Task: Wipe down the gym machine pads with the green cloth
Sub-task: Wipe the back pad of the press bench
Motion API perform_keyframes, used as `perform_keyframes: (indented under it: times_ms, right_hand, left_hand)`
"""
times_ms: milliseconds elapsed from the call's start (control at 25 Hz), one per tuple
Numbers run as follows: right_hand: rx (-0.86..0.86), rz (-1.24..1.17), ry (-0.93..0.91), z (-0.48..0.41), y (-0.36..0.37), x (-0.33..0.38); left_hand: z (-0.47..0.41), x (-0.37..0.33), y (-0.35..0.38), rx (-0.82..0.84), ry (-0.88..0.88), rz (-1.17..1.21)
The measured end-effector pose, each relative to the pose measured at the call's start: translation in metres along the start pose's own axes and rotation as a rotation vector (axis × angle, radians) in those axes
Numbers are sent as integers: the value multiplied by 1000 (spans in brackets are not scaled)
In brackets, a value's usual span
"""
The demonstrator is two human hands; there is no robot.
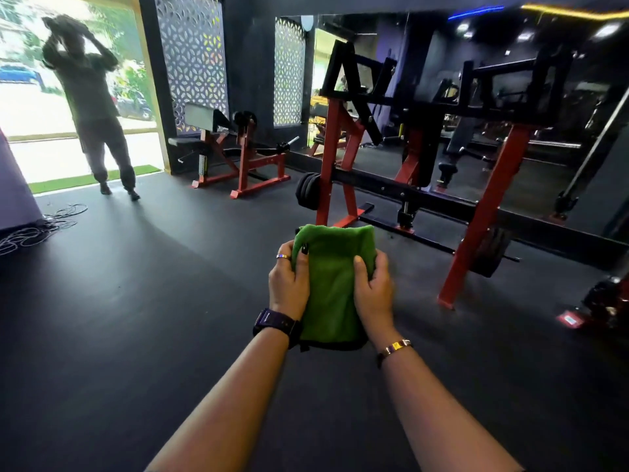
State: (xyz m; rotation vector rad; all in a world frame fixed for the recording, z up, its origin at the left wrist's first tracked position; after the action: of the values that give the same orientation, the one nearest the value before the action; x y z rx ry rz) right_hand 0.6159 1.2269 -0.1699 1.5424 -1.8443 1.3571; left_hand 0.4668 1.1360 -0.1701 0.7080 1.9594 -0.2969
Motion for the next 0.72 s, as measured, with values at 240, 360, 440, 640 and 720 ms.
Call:
perform_keyframes:
  times_ms: [240,360,440,640,720]
  right_hand:
    - [-50,-30,46,-201,126,-63]
    - [-52,-14,17,-299,173,-87]
    - [-79,13,8,-358,199,-105]
    - [-90,-20,-40,-511,287,-151]
    - [-53,-48,-73,-583,332,-163]
  left_hand:
    - [-201,120,70,0,-26,-12]
    - [-292,166,106,-11,-28,-8]
    - [-346,197,130,-16,-30,-12]
    - [-484,291,177,-83,-22,-14]
    - [-555,332,191,-144,-27,-23]
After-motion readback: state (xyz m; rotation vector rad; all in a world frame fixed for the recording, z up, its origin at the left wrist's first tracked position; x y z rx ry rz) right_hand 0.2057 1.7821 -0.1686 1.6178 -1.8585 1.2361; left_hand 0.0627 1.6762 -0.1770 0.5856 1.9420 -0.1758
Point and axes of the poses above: each hand's wrist, its own z-axis away from the middle knuckle, its own y-axis out of the palm, x = y × z, the point moved 6 cm from there along -z, towards the middle knuckle, and after that the axes turned 14 degrees about z, right-handed, at the moved point
